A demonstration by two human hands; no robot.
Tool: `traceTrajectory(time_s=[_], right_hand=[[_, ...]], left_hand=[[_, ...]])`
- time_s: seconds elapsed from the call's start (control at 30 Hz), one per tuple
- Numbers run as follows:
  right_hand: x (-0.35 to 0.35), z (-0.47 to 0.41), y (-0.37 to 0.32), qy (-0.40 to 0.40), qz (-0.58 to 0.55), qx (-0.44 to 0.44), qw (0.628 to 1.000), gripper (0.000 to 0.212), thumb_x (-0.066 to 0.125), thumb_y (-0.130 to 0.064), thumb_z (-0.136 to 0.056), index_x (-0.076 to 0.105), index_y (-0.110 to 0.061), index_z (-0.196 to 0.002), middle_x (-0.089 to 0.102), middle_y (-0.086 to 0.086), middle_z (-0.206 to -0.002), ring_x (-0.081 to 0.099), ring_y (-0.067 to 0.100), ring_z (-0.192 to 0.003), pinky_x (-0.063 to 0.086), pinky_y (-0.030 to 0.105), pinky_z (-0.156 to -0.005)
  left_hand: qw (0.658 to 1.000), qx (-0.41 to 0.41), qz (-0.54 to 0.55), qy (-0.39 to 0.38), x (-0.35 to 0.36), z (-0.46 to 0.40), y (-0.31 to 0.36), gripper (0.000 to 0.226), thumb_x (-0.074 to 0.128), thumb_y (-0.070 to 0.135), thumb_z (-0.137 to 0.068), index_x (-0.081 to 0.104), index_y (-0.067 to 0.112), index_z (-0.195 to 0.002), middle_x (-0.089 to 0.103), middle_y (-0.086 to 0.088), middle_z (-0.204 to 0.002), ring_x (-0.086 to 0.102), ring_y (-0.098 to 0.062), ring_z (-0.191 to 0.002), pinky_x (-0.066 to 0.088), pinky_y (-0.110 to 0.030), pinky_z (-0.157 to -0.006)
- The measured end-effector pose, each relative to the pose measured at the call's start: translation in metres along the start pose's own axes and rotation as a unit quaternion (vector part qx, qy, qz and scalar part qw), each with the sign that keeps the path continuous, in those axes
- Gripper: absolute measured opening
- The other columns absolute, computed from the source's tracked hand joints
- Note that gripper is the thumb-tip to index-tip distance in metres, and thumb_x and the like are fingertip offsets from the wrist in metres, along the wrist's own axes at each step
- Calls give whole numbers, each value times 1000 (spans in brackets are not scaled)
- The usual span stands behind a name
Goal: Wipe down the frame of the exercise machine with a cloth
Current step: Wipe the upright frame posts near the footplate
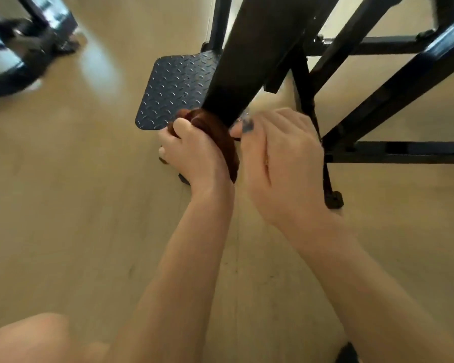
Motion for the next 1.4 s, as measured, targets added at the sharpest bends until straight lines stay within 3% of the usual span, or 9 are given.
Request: traceTrajectory(time_s=[0.1,0.17,0.33,0.47,0.63,0.83,1.03,1.3,1.4], right_hand=[[6,13,40,73,-209,265,938,49,31,-45,-108,72,-18,-102,72,-9,-92,66,0,-88,48,13,-80],[21,21,62,59,-259,379,887,56,26,-50,-107,72,-19,-106,74,-6,-97,68,5,-92,52,21,-82],[52,41,89,24,-262,461,848,54,24,-45,-111,69,-16,-104,73,4,-100,68,21,-97,52,33,-82],[70,45,107,-41,-273,495,824,38,27,-42,-110,59,-24,-101,67,1,-101,64,22,-102,52,41,-91],[48,66,152,-65,-223,558,797,43,30,-47,-109,58,-21,-130,63,6,-120,58,20,-103,48,35,-89],[14,83,190,57,-489,640,590,47,33,-64,-103,64,-30,-109,69,6,-115,64,28,-106,53,54,-101],[-13,64,217,67,-519,619,586,36,38,-62,-103,62,-35,-99,69,6,-109,66,25,-105,55,49,-101],[-7,42,259,-4,-413,645,643,55,36,-64,-102,59,-24,-132,68,8,-114,64,30,-110,49,54,-106],[-4,36,283,-28,-368,657,657,58,32,-65,-102,55,-25,-137,66,8,-118,63,31,-113,49,54,-107]], left_hand=[[995,91,13,40,6,27,5,12,41,17,-104,50,9,-105,51,-13,-120,52,-12,-86,40,-15,-65],[989,130,30,65,10,31,-1,15,42,12,-104,49,0,-110,50,-19,-118,51,-23,-94,38,-22,-68],[991,101,-19,89,14,-11,-28,25,34,15,-109,50,-2,-117,58,-21,-117,56,-35,-108,45,-35,-92],[979,-106,-146,-95,21,-44,-93,41,32,28,-111,54,3,-134,62,-16,-131,60,-33,-121,46,-40,-107],[912,-57,-312,-260,71,14,-127,38,36,35,-105,61,13,-125,64,-15,-119,62,-34,-112,49,-50,-106],[843,90,-401,-348,136,57,-126,35,38,35,-108,54,19,-134,62,-9,-124,58,-30,-115,47,-47,-107],[816,97,-427,-377,175,81,-133,36,42,41,-106,46,21,-136,61,-5,-119,60,-22,-104,53,-44,-98],[825,-75,-261,-495,188,70,-135,17,52,21,-97,64,11,-102,71,-1,-78,70,-15,-73,56,-25,-63],[812,-57,-299,-498,201,55,-147,19,60,16,-97,62,15,-116,75,0,-94,75,-15,-84,59,-26,-66]])
Point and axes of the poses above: each hand's wrist, its own z-axis away from the middle knuckle, its own x-axis out of the palm, y = z × x, the point moved 4 cm from there along -z, towards the middle knuckle
